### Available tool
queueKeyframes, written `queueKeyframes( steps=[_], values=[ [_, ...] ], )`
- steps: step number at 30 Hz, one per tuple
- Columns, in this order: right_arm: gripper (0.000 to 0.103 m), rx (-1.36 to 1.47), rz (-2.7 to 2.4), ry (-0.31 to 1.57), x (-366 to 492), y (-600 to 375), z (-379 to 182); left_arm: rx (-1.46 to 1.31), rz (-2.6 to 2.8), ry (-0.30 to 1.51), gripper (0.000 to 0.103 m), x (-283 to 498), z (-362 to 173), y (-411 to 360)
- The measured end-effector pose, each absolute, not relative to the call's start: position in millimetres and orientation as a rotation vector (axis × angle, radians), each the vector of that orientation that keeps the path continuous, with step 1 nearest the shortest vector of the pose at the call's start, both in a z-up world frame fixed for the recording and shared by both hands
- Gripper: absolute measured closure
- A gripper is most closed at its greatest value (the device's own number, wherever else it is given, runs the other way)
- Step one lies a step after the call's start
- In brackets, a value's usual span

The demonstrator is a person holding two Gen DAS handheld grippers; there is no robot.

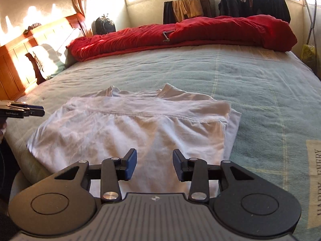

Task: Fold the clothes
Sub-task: 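Lower the right gripper and pinch the folded shirt edge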

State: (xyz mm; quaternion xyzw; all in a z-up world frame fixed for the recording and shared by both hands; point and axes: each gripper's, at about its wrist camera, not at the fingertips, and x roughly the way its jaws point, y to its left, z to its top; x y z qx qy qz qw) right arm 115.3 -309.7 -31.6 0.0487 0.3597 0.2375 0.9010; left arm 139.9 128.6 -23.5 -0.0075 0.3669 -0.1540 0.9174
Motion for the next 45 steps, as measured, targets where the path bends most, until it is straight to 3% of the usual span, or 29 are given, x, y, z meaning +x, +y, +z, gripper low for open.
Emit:
queueKeyframes(
  steps=[7,11,16,25,28,32,34,36,40,43,45],
  values=[
    [0.06,0.172,0.419,0.779,124,-323,-59,-0.059,-0.224,0.818,0.065,150,-65,146],
    [0.059,0.205,0.355,0.767,112,-347,-50,0.122,-0.139,0.782,0.064,136,-46,129],
    [0.052,0.219,0.331,0.676,127,-348,-30,0.013,-0.262,0.716,0.054,155,-28,126],
    [0.048,0.185,0.253,0.682,179,-313,-56,-0.036,-0.264,0.769,0.053,197,-61,108],
    [0.056,0.152,0.155,0.675,179,-320,-61,-0.048,-0.243,0.762,0.052,201,-69,116],
    [0.055,0.169,0.084,0.631,176,-335,-51,-0.041,-0.151,0.71,0.052,200,-56,117],
    [0.055,0.232,0.132,0.637,180,-345,-48,-0.079,-0.174,0.669,0.048,197,-48,117],
    [0.055,0.265,0.158,0.647,184,-348,-50,-0.113,-0.197,0.647,0.036,192,-45,114],
    [0.055,0.255,0.143,0.71,196,-342,-68,-0.143,-0.214,0.644,0.033,186,-44,106],
    [0.082,0.182,0.132,0.683,189,-334,-66,-0.172,-0.221,0.676,0.031,181,-49,104],
    [0.083,0.126,0.118,0.677,189,-330,-65,-0.179,-0.215,0.689,0.03,177,-52,104]
  ],
)
